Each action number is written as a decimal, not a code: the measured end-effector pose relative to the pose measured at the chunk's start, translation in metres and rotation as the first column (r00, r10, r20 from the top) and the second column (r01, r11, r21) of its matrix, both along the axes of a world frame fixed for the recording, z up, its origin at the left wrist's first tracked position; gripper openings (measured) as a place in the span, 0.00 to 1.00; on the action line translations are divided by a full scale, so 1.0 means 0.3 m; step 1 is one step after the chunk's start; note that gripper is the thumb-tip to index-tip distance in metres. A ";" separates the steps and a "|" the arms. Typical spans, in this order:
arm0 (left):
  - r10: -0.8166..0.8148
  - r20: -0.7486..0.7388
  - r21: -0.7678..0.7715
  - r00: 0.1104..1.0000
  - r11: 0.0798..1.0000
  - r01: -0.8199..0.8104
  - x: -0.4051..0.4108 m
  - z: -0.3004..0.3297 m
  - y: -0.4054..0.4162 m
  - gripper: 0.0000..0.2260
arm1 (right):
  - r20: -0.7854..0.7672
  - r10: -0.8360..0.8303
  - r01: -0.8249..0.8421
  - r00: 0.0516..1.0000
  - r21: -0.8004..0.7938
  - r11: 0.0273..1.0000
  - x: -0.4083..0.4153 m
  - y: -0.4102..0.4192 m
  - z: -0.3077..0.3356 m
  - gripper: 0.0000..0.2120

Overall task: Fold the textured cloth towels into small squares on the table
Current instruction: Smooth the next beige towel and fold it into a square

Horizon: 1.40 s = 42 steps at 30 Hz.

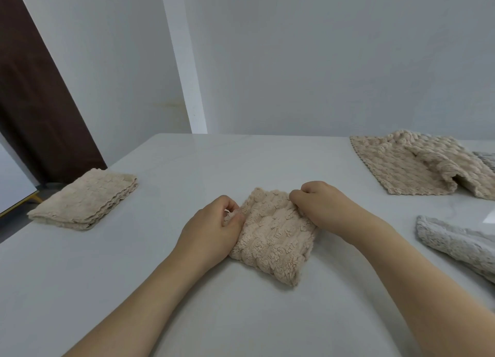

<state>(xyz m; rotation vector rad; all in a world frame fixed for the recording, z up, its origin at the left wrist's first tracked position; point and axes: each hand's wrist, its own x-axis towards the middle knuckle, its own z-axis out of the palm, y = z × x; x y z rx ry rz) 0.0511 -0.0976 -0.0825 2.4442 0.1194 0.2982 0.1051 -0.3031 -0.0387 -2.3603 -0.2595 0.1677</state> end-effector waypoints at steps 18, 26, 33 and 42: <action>0.202 0.055 0.102 0.978 0.973 -0.207 -0.011 0.012 -0.040 0.14 | 0.050 0.099 -0.099 0.994 -0.012 0.995 0.009 0.003 -0.028 0.16; 0.193 0.065 0.124 0.979 0.972 -0.200 -0.010 0.014 -0.041 0.14 | -0.115 0.095 -0.098 0.989 -0.023 0.995 0.029 -0.016 -0.028 0.12; 0.074 0.109 0.110 0.991 0.990 -0.086 -0.030 0.025 -0.054 0.13 | -0.101 0.005 -0.019 0.995 -0.138 0.990 0.030 -0.007 -0.021 0.24; 0.041 -0.005 -0.328 0.999 0.944 -0.041 -0.018 0.038 -0.024 0.13 | 0.253 0.076 0.016 0.964 -0.344 0.939 0.031 -0.016 -0.080 0.26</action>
